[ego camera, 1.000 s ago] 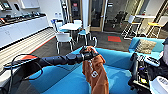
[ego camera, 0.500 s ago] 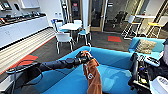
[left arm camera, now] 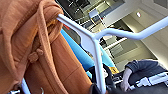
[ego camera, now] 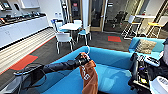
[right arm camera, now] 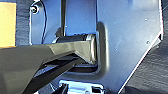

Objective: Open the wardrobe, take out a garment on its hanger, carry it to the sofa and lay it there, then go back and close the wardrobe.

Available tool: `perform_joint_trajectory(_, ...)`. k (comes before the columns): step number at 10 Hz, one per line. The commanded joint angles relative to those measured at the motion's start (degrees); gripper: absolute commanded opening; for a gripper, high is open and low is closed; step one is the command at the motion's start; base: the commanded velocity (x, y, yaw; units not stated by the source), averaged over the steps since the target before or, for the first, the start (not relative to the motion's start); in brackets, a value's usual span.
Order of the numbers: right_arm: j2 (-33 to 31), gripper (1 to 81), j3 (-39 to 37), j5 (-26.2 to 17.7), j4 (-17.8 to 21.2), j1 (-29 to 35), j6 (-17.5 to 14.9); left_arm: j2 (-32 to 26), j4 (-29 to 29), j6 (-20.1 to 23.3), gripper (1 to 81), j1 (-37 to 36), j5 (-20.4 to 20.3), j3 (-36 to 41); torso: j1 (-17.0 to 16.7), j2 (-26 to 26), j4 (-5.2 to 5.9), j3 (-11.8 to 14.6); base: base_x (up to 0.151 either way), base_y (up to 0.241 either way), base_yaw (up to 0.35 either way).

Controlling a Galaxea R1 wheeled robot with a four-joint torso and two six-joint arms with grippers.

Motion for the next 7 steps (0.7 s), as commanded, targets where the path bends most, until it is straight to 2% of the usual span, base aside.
perform_joint_trajectory(1, 0.97, 81.1, 0.48, -3.24, -0.46, 0.68, -0.47, 0.62, 5.07, 1.15, 1.0, -8.6, 3.2, -1.94, 0.0, 0.0, 0.0, 0.0, 0.0, 0.0, 0.0)
perform_joint_trajectory(4, 0.97, 81.1, 0.48, -3.15, -0.37, 0.68, -0.31, -3.5, 6.9, 1.07, 1.0, -8.41, 5.56, -6.07, 0.0, 0.0, 0.0, 0.0, 0.0, 0.0, 0.0)
perform_joint_trajectory(7, 0.97, 81.1, 0.48, -3.24, -0.46, 0.68, -0.31, -8.17, 9.55, 1.07, 1.0, -8.5, 5.93, -7.65, 0.0, 0.0, 0.0, 0.0, 0.0, 0.0, 0.0)
